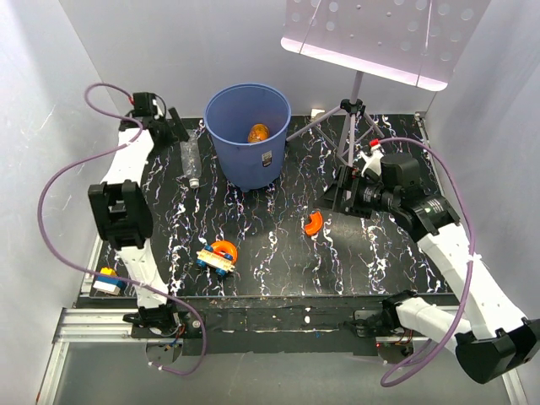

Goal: Put the plastic bottles in the bin

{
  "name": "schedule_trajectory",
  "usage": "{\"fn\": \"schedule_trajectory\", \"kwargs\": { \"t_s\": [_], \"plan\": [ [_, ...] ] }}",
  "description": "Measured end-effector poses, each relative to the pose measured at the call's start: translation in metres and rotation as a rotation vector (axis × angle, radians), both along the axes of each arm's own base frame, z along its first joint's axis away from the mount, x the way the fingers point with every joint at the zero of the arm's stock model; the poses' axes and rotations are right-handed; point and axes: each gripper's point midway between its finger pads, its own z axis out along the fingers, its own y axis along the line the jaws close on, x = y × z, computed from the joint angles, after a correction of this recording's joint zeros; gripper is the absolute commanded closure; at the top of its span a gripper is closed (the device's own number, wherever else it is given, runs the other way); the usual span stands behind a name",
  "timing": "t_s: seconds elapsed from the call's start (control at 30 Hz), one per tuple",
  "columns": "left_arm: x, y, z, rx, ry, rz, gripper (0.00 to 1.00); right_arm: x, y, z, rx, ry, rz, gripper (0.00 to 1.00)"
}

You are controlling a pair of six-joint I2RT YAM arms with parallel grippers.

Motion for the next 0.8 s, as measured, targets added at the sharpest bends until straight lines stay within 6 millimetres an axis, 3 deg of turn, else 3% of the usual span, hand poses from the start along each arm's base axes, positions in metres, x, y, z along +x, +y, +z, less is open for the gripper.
{"fn": "schedule_trajectory", "kwargs": {
  "t_s": [0.13, 0.27, 0.43, 0.7, 0.8],
  "plan": [
    [0.006, -0.009, -0.071, -0.026, 0.152, -0.043, 0.02, 0.009, 0.005, 0.001, -0.007, 0.013, 0.006, 0.04],
    [0.015, -0.015, -0.105, -0.056, 0.210, -0.076, 0.02, 0.015, 0.008, 0.000, -0.012, 0.022, 0.009, 0.04],
    [0.029, -0.019, -0.120, -0.074, 0.214, -0.103, 0.06, 0.020, 0.011, -0.003, -0.015, 0.037, 0.014, 0.04],
    [0.029, -0.025, -0.131, -0.093, 0.228, -0.128, 0.35, 0.021, 0.012, -0.004, -0.015, 0.042, 0.015, 0.04],
    [0.031, -0.027, -0.130, -0.099, 0.219, -0.137, 0.51, 0.020, 0.011, -0.003, -0.014, 0.039, 0.015, 0.04]
  ]
}}
